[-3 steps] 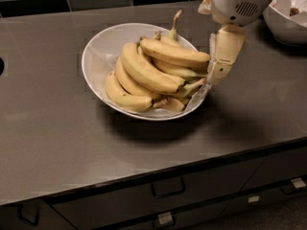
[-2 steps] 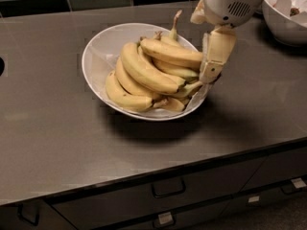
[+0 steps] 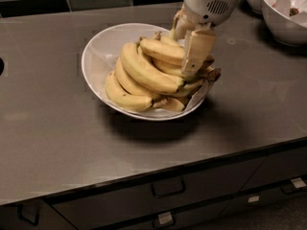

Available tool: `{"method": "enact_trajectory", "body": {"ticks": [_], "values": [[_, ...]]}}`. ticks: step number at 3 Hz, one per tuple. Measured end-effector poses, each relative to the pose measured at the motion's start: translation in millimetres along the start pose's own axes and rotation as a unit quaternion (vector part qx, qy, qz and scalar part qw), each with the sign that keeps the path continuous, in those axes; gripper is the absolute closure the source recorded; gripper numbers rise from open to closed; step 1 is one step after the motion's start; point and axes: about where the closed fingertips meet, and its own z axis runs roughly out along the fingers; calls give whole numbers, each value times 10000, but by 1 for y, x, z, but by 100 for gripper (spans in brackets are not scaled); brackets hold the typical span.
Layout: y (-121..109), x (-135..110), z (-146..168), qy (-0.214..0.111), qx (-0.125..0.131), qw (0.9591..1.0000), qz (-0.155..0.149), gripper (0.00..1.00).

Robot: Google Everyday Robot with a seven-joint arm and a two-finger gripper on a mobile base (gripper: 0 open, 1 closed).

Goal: Pick banana from white bowl

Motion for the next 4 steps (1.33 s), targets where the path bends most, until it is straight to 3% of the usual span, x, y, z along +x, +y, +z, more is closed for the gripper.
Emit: {"method": "enact_trajectory", "body": {"ticks": [2,4], "values": [[-8,-21,-2,108,-32,9999,-125,37],[-9,-20,2,176,-138,9997,25,41]]}}
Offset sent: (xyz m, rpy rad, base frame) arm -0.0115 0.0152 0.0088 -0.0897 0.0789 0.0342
